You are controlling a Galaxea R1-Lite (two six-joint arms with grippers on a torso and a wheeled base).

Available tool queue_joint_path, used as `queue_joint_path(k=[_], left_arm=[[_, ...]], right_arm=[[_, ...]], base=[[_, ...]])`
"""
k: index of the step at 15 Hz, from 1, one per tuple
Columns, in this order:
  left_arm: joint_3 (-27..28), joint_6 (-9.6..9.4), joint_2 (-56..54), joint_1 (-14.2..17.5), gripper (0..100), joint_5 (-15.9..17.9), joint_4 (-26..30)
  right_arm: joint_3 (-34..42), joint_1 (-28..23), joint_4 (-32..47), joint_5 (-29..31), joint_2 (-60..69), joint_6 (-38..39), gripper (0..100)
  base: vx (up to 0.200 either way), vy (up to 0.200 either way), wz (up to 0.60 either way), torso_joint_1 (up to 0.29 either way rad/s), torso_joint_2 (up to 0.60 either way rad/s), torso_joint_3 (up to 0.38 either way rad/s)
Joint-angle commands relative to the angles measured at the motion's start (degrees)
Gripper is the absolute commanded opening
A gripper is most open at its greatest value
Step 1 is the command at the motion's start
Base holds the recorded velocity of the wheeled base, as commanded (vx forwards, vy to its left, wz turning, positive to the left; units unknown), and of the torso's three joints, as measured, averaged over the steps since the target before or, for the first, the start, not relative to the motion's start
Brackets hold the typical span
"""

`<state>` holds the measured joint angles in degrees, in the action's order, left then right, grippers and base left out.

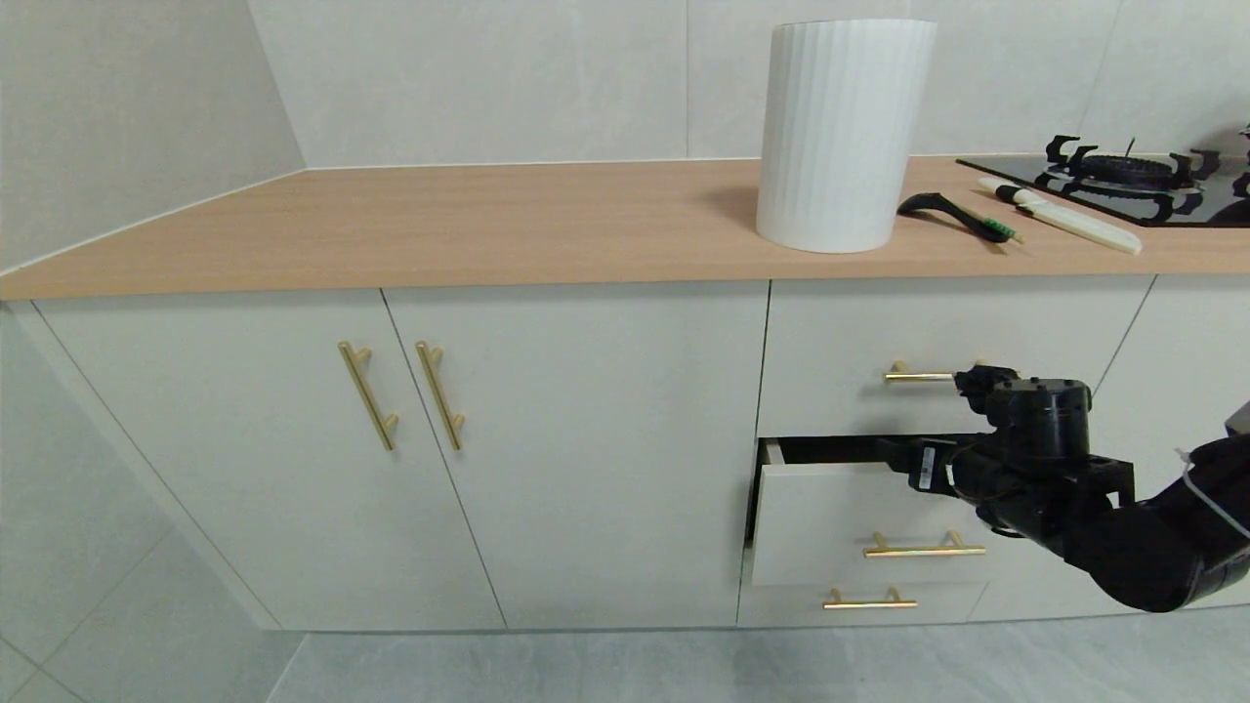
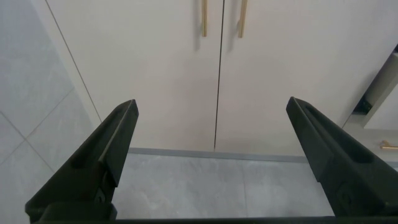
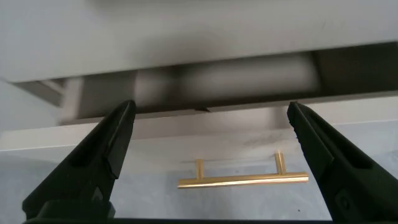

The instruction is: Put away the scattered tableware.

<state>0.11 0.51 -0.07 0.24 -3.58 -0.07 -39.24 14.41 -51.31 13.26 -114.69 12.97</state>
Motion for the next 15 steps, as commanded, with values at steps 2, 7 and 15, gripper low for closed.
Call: queue_joint_path(k=[2, 7, 15], left_arm=[[0.0, 0.02, 0.1, 0.0, 100, 0.0, 0.0], [0.0, 0.02, 0.1, 0.0, 100, 0.0, 0.0], [0.0, 0.02, 0.1, 0.0, 100, 0.0, 0.0]], right_arm=[[-0.1, -0.1, -0.5, 0.3, -4.3, -0.1, 100], [0.0, -0.3, -0.8, 0.3, -4.0, -0.2, 100], [3.0, -0.4, 4.6, -0.3, 0.4, -5.1, 100]], base=[[0.000, 0.000, 0.00, 0.000, 0.00, 0.000], [0.000, 0.000, 0.00, 0.000, 0.00, 0.000], [0.000, 0.000, 0.00, 0.000, 0.00, 0.000]])
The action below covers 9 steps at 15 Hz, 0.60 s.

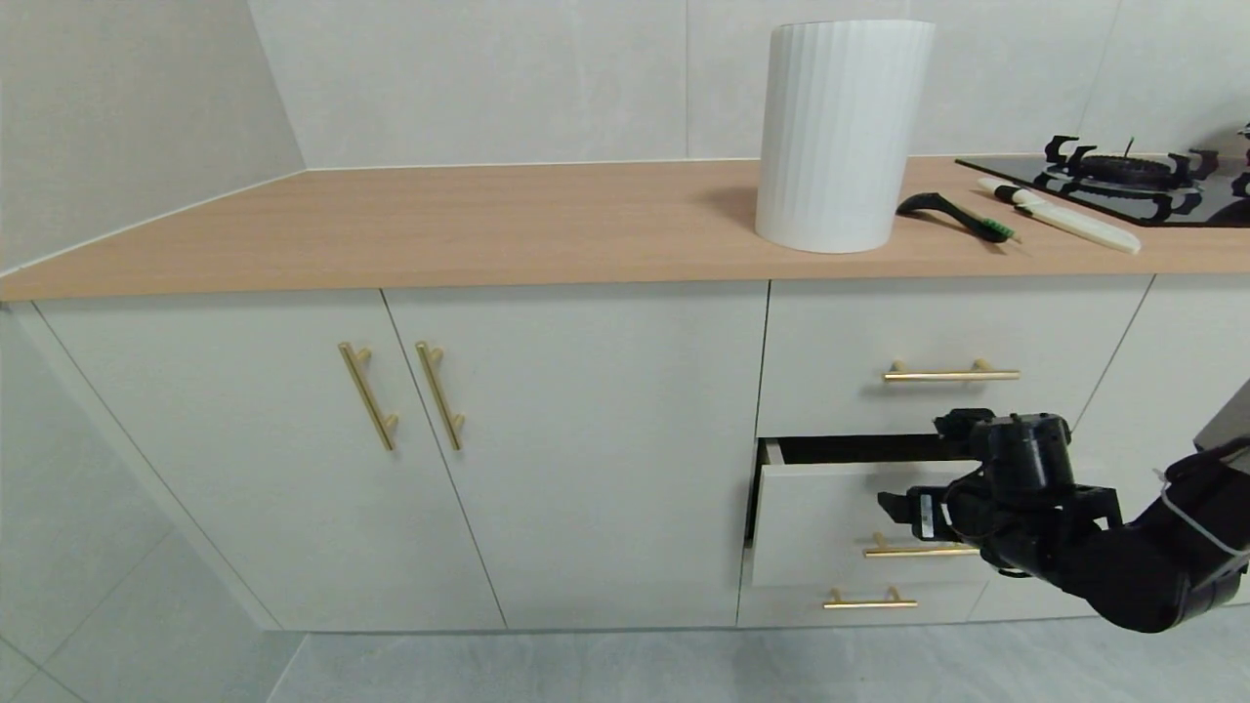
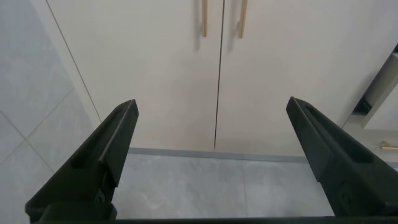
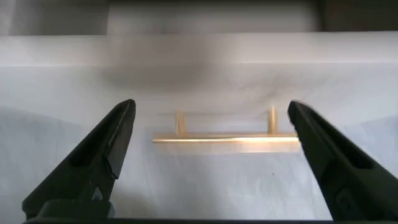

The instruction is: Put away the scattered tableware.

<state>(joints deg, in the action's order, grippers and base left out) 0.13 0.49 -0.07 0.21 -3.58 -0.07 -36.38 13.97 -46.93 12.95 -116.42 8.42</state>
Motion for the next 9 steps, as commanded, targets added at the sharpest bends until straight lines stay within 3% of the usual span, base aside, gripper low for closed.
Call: queue_joint_path(k=[1, 5, 9], left_arm=[[0.0, 0.04, 0.1, 0.1, 100, 0.0, 0.0], [0.0, 0.04, 0.1, 0.1, 100, 0.0, 0.0], [0.0, 0.04, 0.1, 0.1, 100, 0.0, 0.0]], right_arm=[[0.2, -0.2, 2.7, -0.2, 3.7, -0.8, 100], [0.1, -0.2, 6.2, -0.8, 13.0, -1.0, 100], [-11.0, -1.2, 22.1, -1.5, 14.4, -1.9, 100]], base=[[0.000, 0.000, 0.00, 0.000, 0.00, 0.000], [0.000, 0.000, 0.00, 0.000, 0.00, 0.000], [0.000, 0.000, 0.00, 0.000, 0.00, 0.000]])
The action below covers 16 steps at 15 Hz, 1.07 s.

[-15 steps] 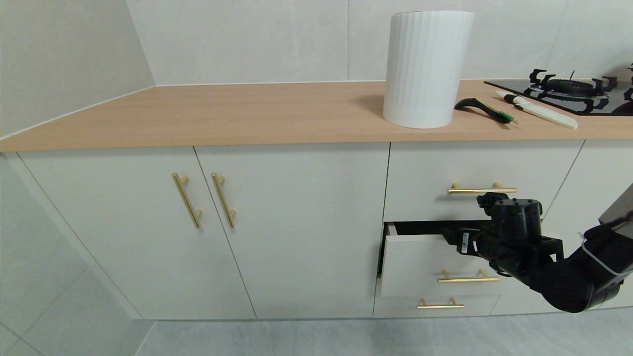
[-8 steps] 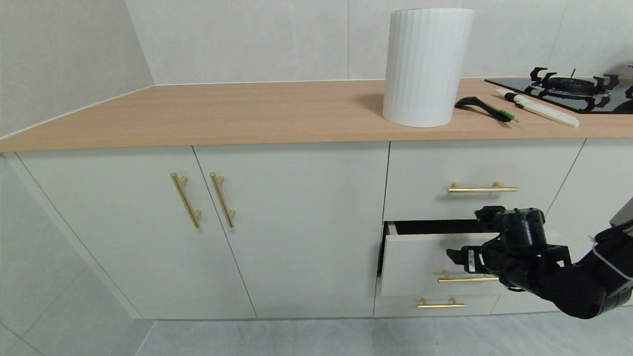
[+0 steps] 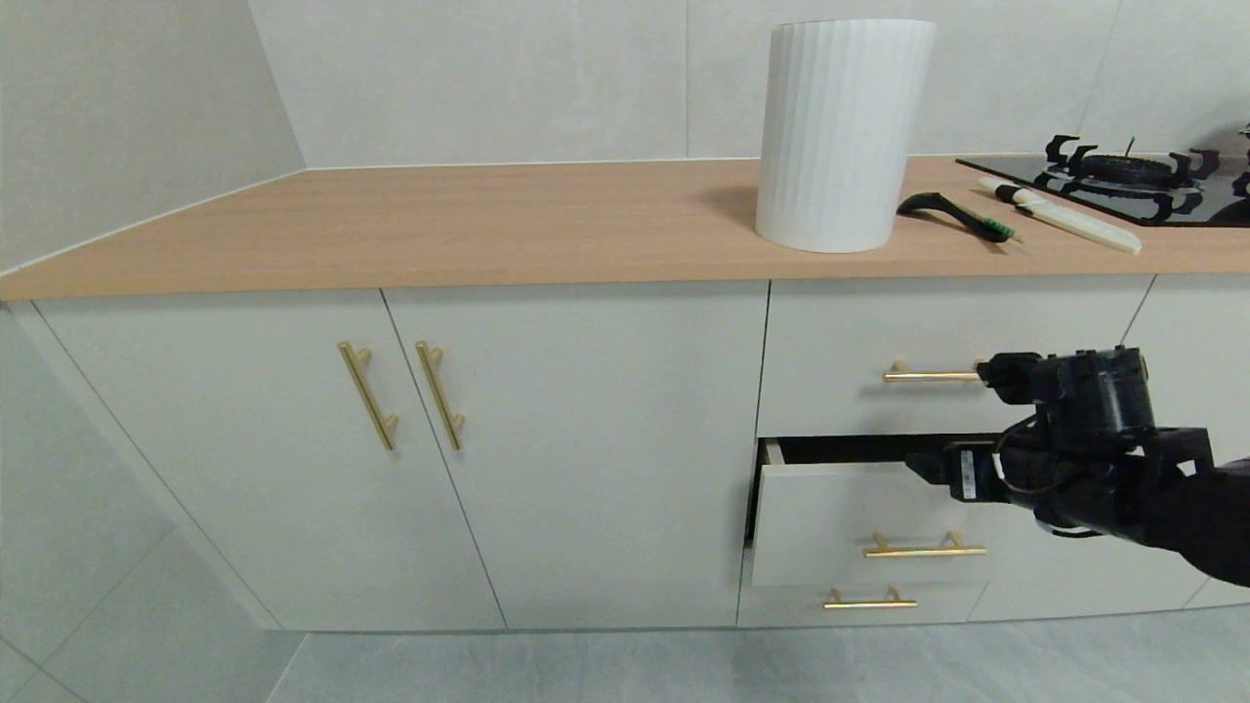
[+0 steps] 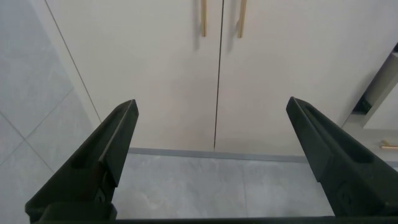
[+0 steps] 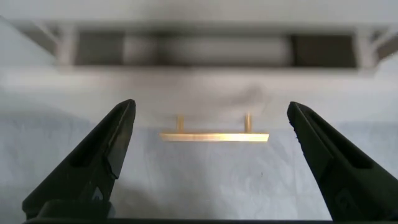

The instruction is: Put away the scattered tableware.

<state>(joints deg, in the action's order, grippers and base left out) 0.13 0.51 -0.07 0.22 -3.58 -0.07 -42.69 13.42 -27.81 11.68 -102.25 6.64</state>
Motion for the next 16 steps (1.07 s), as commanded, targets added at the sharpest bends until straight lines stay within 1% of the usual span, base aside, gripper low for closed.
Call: queue_joint_path(k=[1, 6, 8, 11, 16], left_arm=[[0.0, 0.02, 0.1, 0.0, 100, 0.0, 0.0], [0.0, 0.02, 0.2, 0.0, 100, 0.0, 0.0], [0.0, 0.02, 0.1, 0.0, 100, 0.0, 0.0], [0.0, 0.02, 0.1, 0.0, 100, 0.0, 0.0], [0.0, 0.02, 0.1, 0.0, 100, 0.0, 0.0]], right_arm=[[-6.6, -0.9, 3.5, -0.3, -2.3, -0.1, 100], [-9.7, -1.5, 2.4, -0.2, -11.9, -0.3, 100], [-9.7, -1.6, -0.3, -0.1, -14.5, -0.3, 100], [-9.8, -1.6, -7.5, 0.7, -18.2, -0.4, 100], [-10.3, -1.6, -8.4, 1.2, -19.3, -0.5, 100]], base=[[0.000, 0.000, 0.00, 0.000, 0.00, 0.000], [0.000, 0.000, 0.00, 0.000, 0.00, 0.000], [0.000, 0.000, 0.00, 0.000, 0.00, 0.000], [0.000, 0.000, 0.00, 0.000, 0.00, 0.000], [0.000, 0.000, 0.00, 0.000, 0.00, 0.000]])
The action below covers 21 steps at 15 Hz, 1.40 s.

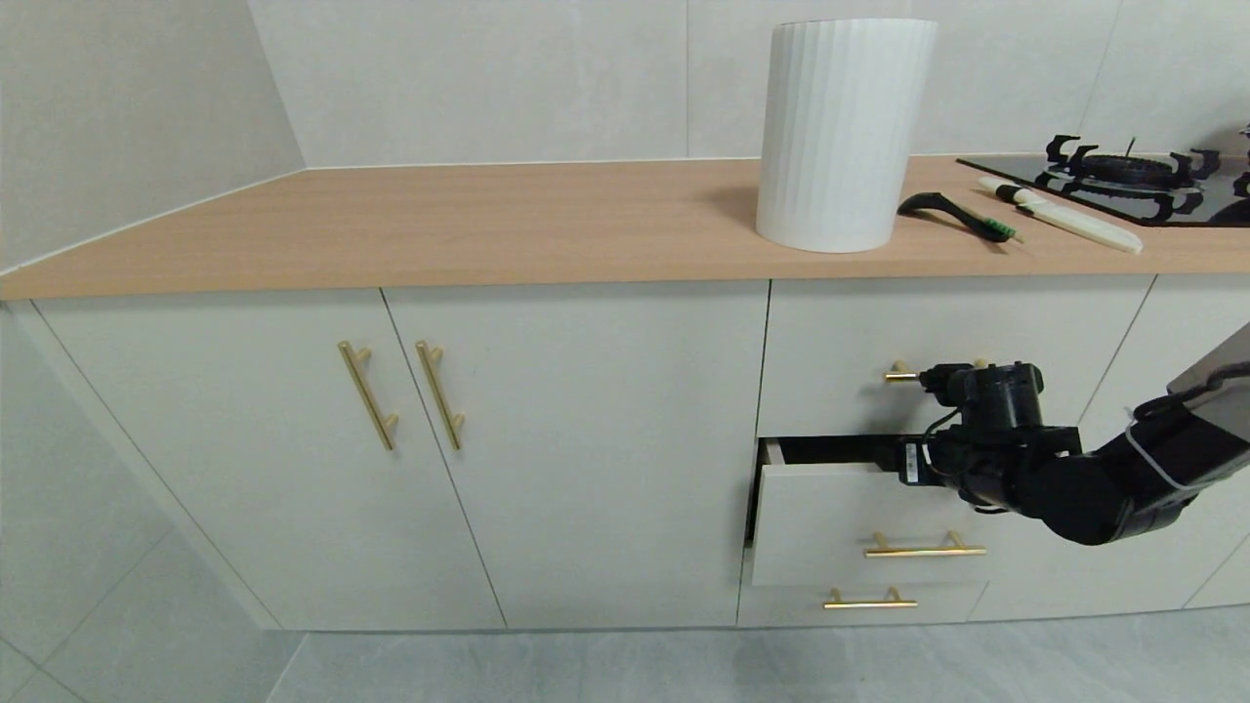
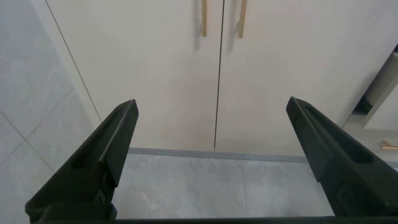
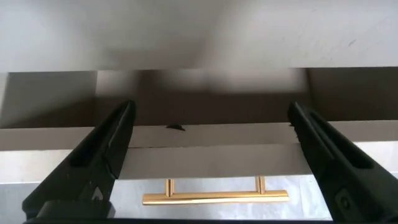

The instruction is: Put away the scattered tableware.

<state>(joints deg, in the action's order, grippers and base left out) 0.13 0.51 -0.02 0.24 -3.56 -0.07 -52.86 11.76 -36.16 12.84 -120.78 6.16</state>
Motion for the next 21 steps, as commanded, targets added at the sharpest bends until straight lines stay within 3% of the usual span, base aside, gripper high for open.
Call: queue_joint_path(k=[1, 5, 14, 21], left_arm=[[0.0, 0.02, 0.0, 0.0, 100, 0.0, 0.0], [0.0, 0.02, 0.0, 0.0, 100, 0.0, 0.0], [0.0, 0.02, 0.0, 0.0, 100, 0.0, 0.0], [0.0, 0.02, 0.1, 0.0, 100, 0.0, 0.0]], right_arm=[[-0.1, 0.0, -0.1, 0.0, -0.8, 0.0, 100], [1.6, 0.0, 0.9, 0.1, 1.6, -2.5, 100], [1.9, 0.8, 22.8, -0.6, 12.3, -3.1, 100], [2.3, 2.7, 33.4, -0.5, 14.3, -2.7, 100]], base=[[0.000, 0.000, 0.00, 0.000, 0.00, 0.000], [0.000, 0.000, 0.00, 0.000, 0.00, 0.000], [0.000, 0.000, 0.00, 0.000, 0.00, 0.000], [0.000, 0.000, 0.00, 0.000, 0.00, 0.000]])
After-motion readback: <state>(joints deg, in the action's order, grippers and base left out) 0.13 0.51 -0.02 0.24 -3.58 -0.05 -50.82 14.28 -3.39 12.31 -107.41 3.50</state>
